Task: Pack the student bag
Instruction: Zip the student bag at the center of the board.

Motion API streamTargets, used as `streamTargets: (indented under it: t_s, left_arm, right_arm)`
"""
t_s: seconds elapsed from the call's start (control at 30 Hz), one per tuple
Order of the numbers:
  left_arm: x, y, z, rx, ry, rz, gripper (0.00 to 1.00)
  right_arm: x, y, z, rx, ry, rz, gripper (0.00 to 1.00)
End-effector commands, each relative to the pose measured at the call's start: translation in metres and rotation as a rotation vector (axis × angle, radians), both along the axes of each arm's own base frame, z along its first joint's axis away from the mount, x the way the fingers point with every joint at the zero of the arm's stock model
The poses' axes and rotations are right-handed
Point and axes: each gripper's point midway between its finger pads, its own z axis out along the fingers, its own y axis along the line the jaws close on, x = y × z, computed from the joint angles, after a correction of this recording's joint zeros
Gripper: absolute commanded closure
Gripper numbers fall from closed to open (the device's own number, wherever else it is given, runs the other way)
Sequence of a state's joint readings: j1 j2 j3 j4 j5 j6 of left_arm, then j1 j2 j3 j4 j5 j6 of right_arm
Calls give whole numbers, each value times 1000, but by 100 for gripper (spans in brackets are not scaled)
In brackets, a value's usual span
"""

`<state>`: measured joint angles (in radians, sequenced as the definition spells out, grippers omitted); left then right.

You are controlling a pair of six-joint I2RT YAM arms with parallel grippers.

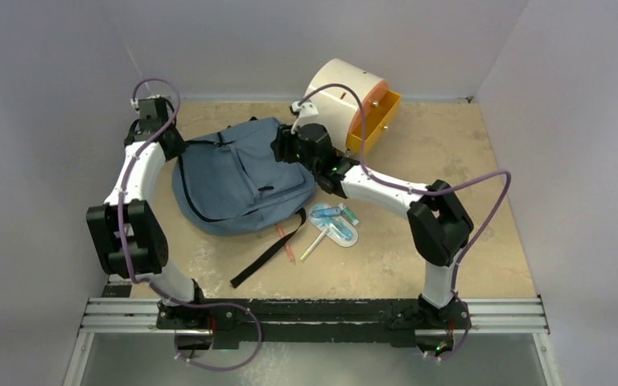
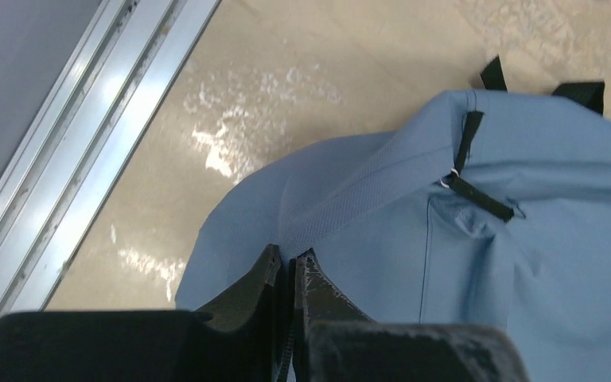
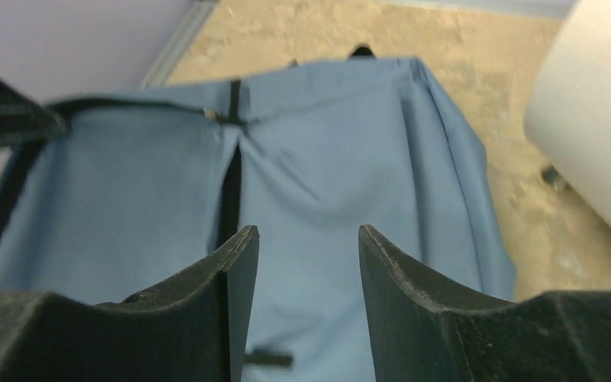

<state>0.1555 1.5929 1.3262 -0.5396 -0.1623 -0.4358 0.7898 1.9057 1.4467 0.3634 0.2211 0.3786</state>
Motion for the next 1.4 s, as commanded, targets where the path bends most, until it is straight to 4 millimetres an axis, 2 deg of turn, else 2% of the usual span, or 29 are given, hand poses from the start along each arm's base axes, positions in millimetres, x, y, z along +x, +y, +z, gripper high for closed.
streamTargets:
  t_s: [0.0,0.1,0.2,0.27,0.4,0.57,0.67,0.8,0.9,1.0,1.1,1.2,1.3,1.37]
  left_arm:
    - [44,11,30,-25,-149,-9,98]
    - [43,1,17,-72,-128,-40,87]
    - [34,-7,18,-95,-145,-69,72]
    - [25,-11,26,-95,-167,-82,59]
    - [9,-19,47,-91,-200,-114,48]
    - [-10,-50,77,-27,-251,-171,46]
    - [-22,-83,82,-3,-239,-236,46]
    - [-44,-126,64,-115,-206,-329,46]
    - [-61,-140,39,-176,-164,-338,46]
    - [-73,-158,27,-244,-162,-395,46]
    - [-76,-183,29,-248,-200,-534,46]
    - [-71,-204,42,-195,-266,-683,47]
    - [-60,-216,53,-126,-303,-819,47]
    - [-52,-217,52,-83,-284,-853,47]
  right_arm:
    - [-23,-24,-8,-13,75,-19,47]
    - [-38,-25,-20,-1,127,19,46]
    - [-52,-25,-34,7,182,54,45]
    - [-58,-28,-40,13,204,56,44]
    - [-66,-37,-53,13,238,38,42]
    - [-73,-38,-66,15,297,38,40]
    - [-78,-37,-72,14,318,54,41]
    - [-84,-34,-70,-22,252,136,42]
    - [-84,-31,-56,-41,178,191,44]
    - [-84,-25,-40,-25,121,235,46]
    - [-84,-17,-39,-9,146,256,50]
    - [-89,-14,-45,27,205,257,52]
    - [-95,-16,-53,68,271,228,49]
    - [-96,-22,-61,89,323,178,47]
